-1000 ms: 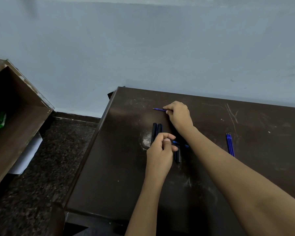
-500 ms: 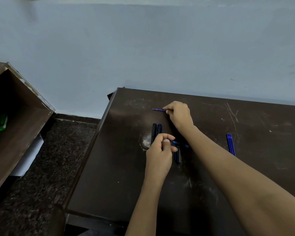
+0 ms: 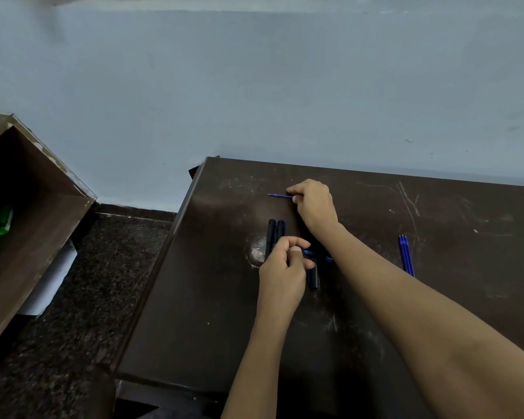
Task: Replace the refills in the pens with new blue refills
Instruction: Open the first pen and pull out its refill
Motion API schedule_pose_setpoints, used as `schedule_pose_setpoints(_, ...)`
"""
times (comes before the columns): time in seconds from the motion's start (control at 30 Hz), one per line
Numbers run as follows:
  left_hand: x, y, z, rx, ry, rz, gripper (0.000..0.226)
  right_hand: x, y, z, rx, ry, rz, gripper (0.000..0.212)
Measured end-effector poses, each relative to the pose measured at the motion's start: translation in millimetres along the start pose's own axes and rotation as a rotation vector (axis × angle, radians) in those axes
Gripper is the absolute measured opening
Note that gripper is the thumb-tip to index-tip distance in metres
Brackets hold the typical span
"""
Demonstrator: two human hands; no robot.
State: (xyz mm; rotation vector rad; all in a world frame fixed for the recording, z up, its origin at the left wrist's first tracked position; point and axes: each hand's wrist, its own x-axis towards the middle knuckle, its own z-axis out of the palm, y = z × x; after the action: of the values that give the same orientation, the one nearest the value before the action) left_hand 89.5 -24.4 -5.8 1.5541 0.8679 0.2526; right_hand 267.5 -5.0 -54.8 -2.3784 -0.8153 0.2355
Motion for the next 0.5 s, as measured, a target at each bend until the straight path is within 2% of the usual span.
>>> schedule_pose_setpoints(0.27, 1, 4, 4, 0.019, 0.041, -0.024, 0.017, -32, -2, -24, 0.204, 0.191, 0.043, 0.033)
schedule_pose_setpoints(0.37, 3, 2, 8, 0.015, 0.025, -0.030, 0.024, -56, 7, -33, 0.274, 0.287, 0.132, 0.027)
schedule_pose_setpoints(0.5, 0, 1, 13, 0.055, 0.006, 0.014, 0.018, -90, 26, -55, 0.209, 0.376, 0.272, 0.020)
